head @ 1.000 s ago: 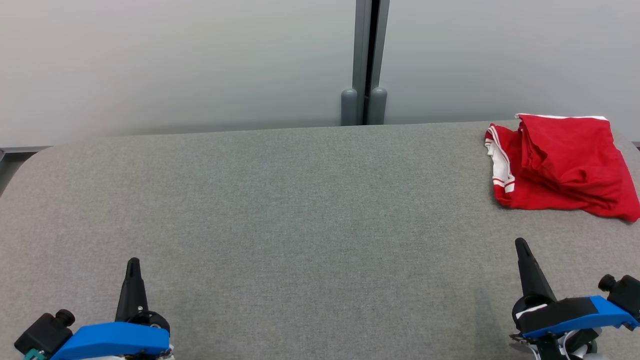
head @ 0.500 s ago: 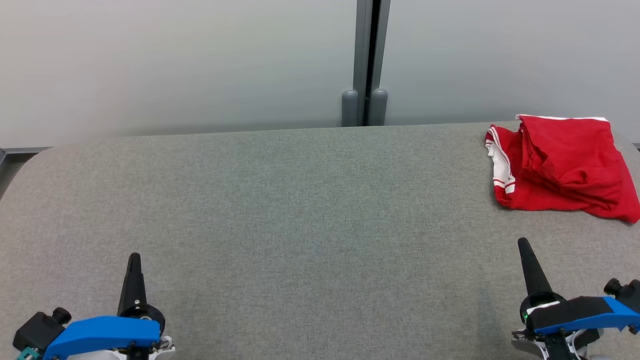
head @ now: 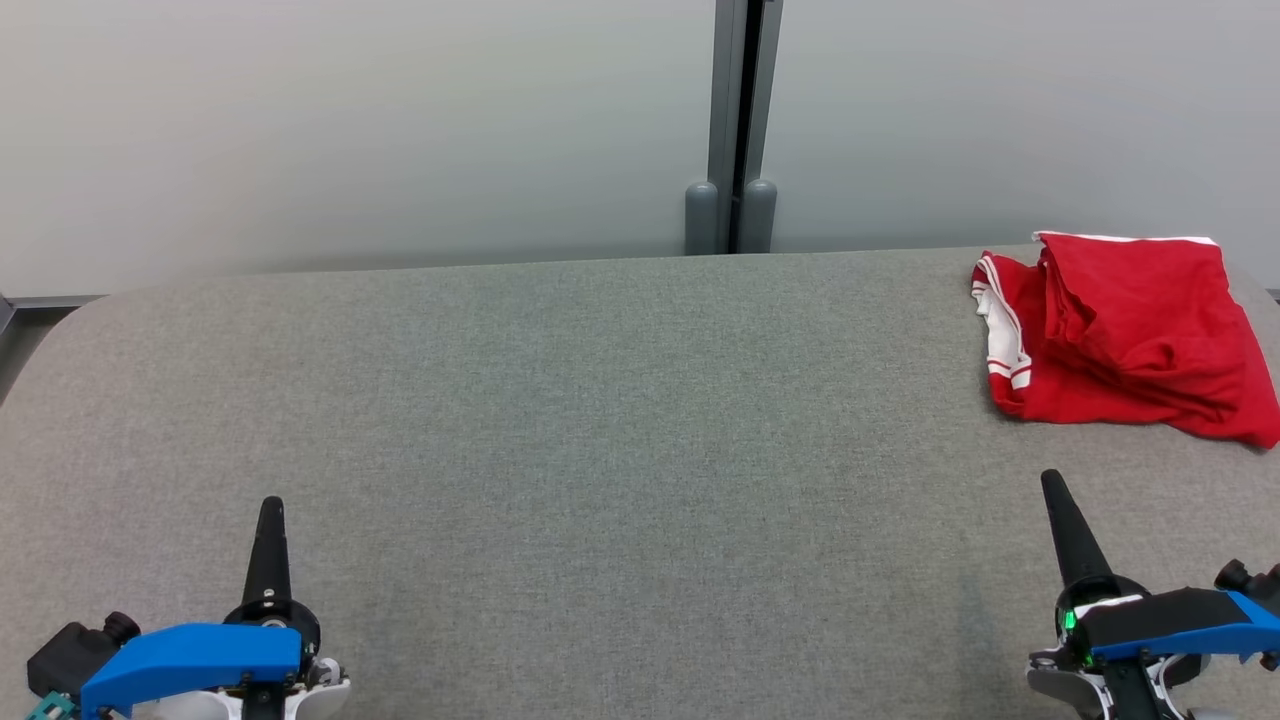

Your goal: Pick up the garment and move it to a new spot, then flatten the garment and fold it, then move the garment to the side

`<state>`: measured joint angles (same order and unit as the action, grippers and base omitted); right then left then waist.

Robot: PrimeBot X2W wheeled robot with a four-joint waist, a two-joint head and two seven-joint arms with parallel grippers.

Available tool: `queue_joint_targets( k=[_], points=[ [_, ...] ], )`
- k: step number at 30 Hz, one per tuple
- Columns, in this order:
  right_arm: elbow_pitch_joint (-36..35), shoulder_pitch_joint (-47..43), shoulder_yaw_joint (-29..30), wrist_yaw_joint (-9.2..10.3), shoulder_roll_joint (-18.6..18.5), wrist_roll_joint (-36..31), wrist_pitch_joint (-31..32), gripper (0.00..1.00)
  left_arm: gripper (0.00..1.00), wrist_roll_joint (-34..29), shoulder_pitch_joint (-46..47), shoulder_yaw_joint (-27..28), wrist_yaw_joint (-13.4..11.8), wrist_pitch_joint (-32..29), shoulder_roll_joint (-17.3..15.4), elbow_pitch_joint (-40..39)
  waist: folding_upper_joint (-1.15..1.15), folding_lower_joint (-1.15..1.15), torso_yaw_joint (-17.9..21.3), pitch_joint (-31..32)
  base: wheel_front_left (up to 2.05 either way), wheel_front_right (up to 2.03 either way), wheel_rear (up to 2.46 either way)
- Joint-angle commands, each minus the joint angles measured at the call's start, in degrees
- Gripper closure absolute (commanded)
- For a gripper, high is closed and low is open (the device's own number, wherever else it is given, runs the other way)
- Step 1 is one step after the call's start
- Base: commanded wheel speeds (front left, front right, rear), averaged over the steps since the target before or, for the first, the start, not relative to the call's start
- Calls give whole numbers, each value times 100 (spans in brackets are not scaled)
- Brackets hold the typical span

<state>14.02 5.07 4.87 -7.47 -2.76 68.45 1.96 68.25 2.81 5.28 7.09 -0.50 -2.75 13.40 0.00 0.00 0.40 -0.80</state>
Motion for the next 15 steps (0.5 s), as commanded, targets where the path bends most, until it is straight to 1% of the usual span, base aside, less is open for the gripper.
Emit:
queue_joint_targets(
  k=[1,15],
  points=[
    [-41,104,29,-3,-17,189,43,100,100,172,156,50,31,-57,-17,-20,0,0,-2,2,0,0,0],
    [-30,122,74,-4,-18,864,169,100,100,857,223,77,41,-229,-18,5,0,0,-12,18,0,0,0]
  ],
)
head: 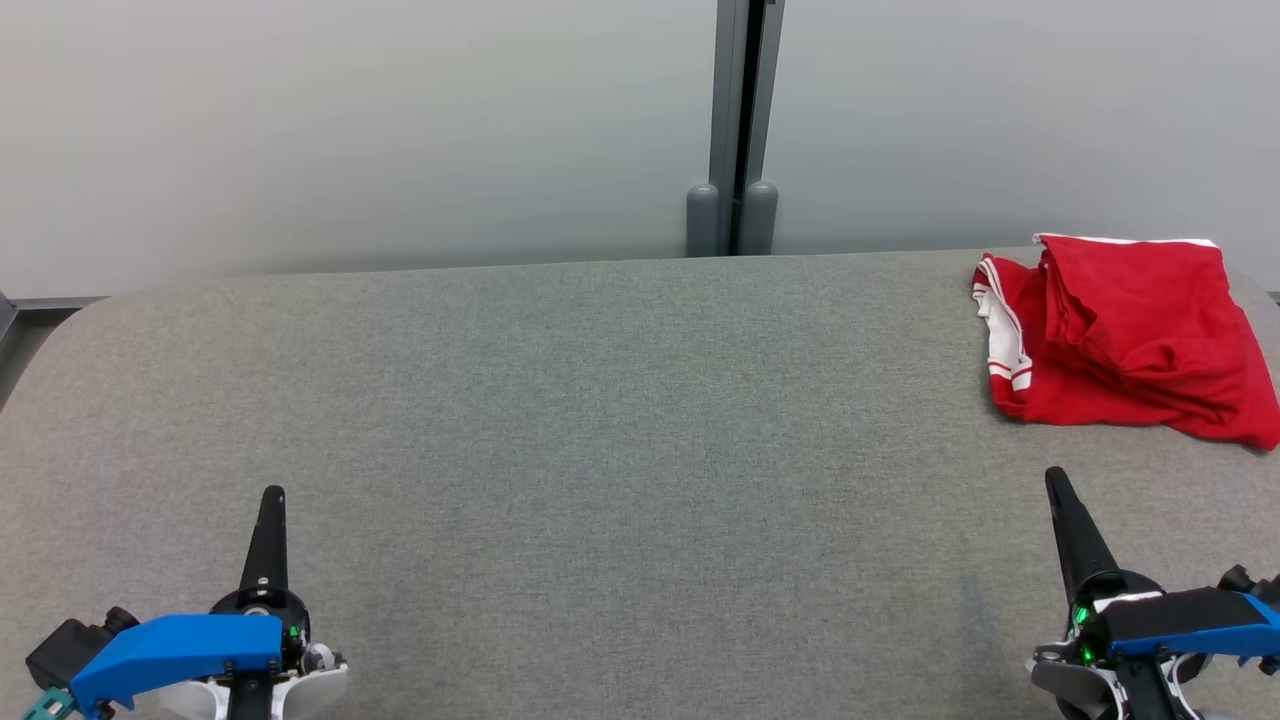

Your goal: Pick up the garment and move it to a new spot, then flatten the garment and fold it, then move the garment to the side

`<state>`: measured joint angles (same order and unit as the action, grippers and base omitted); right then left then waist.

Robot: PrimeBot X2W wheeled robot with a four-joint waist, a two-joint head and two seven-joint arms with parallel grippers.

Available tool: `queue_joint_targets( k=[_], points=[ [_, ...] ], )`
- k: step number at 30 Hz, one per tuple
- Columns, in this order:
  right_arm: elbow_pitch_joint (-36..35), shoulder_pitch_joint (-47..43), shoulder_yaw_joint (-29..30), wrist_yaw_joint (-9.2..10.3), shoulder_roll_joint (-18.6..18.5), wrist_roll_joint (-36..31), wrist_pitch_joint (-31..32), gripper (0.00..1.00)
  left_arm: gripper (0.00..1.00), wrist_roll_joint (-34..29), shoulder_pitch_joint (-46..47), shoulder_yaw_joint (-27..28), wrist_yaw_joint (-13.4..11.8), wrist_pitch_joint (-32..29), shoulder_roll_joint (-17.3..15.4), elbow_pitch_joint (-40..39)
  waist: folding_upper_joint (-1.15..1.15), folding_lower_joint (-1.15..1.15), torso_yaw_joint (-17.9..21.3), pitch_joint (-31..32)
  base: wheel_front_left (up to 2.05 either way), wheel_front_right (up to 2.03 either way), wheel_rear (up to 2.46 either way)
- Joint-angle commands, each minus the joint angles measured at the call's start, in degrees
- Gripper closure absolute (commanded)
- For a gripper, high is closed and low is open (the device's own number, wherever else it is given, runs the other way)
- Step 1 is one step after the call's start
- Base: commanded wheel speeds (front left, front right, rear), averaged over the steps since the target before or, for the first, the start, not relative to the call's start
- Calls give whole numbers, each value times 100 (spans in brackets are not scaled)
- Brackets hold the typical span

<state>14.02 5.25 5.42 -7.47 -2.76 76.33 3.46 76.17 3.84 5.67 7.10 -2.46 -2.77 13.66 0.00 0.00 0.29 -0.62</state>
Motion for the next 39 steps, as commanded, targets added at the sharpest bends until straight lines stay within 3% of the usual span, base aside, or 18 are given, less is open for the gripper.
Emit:
queue_joint_targets(
  k=[1,39],
  points=[
    [-29,102,22,-4,-18,124,32,100,100,114,124,39,41,-46,-16,-20,0,0,-1,1,0,0,0],
    [2,134,123,-4,-20,1615,322,100,100,1629,270,94,62,-431,-15,45,0,0,-29,45,0,0,0]
  ],
)
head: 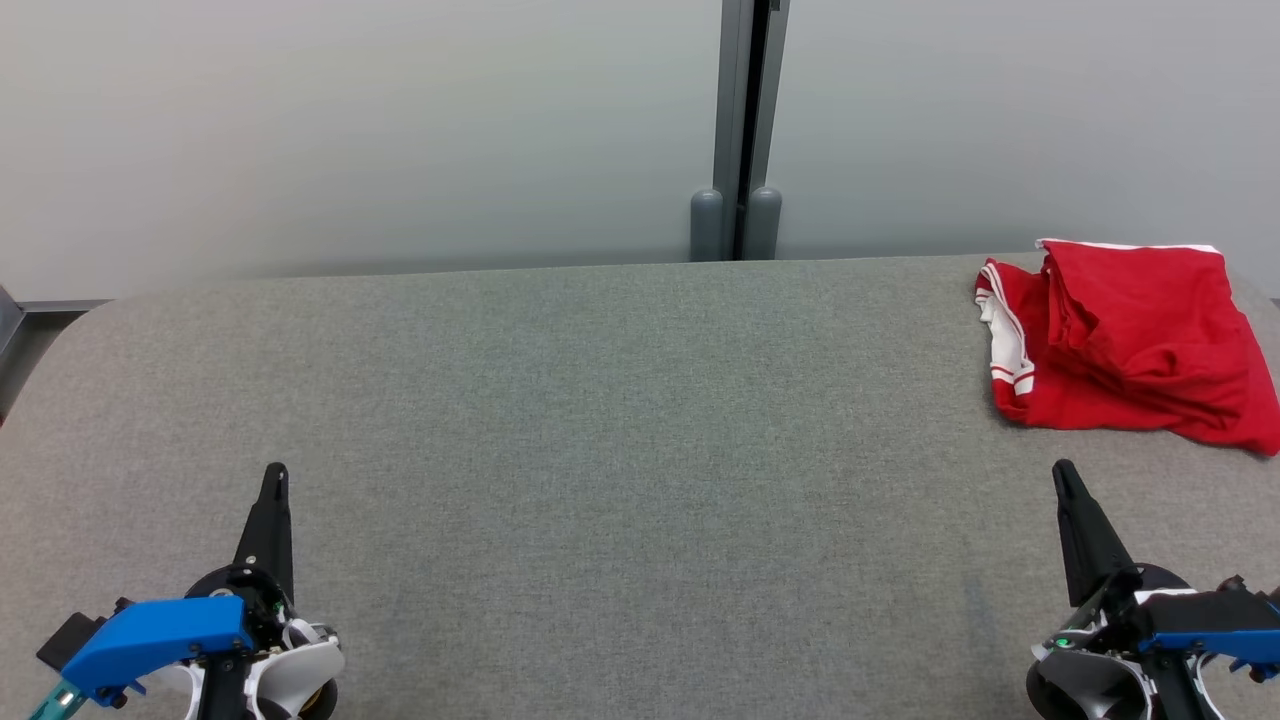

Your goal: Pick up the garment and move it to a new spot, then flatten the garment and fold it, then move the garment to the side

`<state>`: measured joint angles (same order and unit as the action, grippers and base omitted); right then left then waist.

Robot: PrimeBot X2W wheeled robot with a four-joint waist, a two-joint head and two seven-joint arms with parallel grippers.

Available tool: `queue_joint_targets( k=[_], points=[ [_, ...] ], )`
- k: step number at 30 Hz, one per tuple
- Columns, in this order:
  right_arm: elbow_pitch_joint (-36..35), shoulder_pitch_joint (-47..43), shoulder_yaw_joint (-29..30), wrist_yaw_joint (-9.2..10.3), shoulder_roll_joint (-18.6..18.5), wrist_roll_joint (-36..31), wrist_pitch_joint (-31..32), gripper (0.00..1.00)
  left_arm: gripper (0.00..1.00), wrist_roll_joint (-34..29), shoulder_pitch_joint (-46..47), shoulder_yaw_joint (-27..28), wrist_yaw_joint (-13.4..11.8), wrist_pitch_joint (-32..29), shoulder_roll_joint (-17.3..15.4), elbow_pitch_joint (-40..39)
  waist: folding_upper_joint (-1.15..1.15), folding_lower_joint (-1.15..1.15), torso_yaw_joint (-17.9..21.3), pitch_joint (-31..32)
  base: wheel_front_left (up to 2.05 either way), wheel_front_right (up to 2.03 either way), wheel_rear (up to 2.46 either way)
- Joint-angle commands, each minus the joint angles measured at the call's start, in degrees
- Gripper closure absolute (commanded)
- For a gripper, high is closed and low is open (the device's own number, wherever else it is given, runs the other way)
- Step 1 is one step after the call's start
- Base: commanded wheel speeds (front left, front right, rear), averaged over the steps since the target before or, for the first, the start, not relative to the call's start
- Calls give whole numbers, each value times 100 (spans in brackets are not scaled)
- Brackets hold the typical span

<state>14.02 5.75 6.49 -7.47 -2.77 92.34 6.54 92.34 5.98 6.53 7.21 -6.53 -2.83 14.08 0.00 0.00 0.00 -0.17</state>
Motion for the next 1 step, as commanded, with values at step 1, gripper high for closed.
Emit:
queue_joint_targets(
  k=[1],
  points=[
    [2,84,16,-4,-19,14,13,100,100,13,56,8,51,-24,-9,3,0,0,0,0,0,0,0]
  ],
)
